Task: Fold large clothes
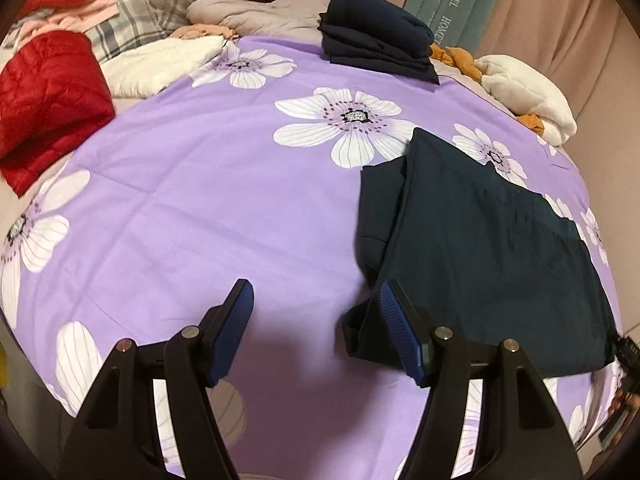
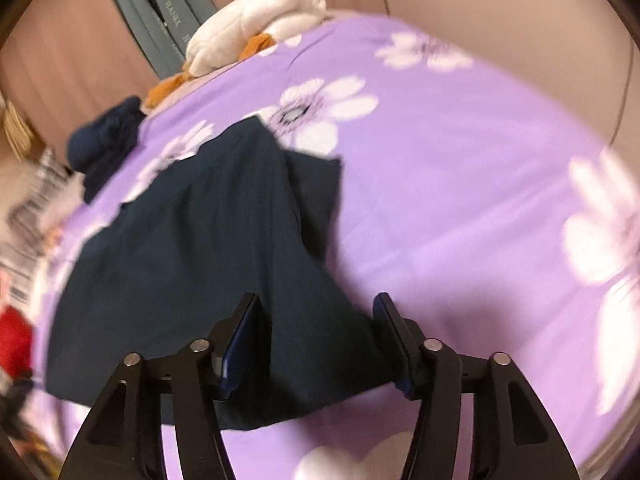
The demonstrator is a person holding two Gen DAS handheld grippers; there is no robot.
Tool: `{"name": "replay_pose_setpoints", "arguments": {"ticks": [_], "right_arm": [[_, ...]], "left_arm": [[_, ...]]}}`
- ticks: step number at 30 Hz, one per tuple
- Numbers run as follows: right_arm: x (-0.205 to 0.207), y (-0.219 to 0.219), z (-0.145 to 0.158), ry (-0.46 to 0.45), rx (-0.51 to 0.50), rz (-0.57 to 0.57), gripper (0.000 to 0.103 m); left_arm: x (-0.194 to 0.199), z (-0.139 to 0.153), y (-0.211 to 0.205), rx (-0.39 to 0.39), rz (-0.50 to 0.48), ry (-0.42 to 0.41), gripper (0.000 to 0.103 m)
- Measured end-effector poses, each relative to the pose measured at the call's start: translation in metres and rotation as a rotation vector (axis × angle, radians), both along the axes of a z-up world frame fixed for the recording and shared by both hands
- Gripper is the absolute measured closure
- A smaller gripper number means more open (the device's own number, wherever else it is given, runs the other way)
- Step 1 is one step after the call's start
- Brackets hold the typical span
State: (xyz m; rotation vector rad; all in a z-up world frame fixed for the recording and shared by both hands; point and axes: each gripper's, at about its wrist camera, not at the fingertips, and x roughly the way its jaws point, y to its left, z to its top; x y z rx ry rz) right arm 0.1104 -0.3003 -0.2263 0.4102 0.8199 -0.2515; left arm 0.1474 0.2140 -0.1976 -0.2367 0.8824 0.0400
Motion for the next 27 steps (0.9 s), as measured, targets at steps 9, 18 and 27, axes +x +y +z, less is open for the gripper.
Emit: {"name": "replay_pose_setpoints", "arguments": {"ticks": [9,18,27], "right_arm": [[0.008,0.027,0.031,-0.070,-0.203,0.056,0.042],[0.056,0.139,0.031,-0.106,-0.227,0.414,0.042],[0.089,0.188,0.008,-0.044,-0.256,0.541,0.042]], "left_arm": [[0.022,0.007,-0.058,-0.001,-0.164,-0.021,0.037],[0.049,-0.005,-0.131,0.040,-0.296,-0.008,0.037],[0.073,-0.028,-0.157,0.101,-0.323,0.024,0.035]]}}
